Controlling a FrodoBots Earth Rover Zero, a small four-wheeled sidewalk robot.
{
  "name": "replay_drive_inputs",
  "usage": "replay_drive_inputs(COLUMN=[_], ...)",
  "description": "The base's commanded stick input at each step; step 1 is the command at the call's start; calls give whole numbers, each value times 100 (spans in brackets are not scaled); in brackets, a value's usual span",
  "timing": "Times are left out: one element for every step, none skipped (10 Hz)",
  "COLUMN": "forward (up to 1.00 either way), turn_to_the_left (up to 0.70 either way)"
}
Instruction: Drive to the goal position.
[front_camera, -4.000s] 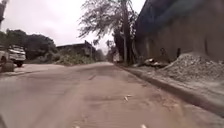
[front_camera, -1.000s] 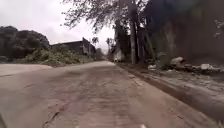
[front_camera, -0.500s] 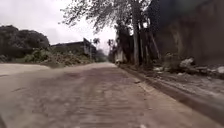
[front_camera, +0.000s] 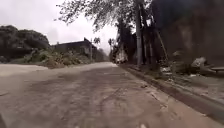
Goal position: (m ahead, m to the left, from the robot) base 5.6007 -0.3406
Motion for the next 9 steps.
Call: replay_drive_inputs(forward=[100,100,100,100,100,100,100,100,100], turn_to_the_left=[0,0,0,0,0,0,-24,-30,-33])
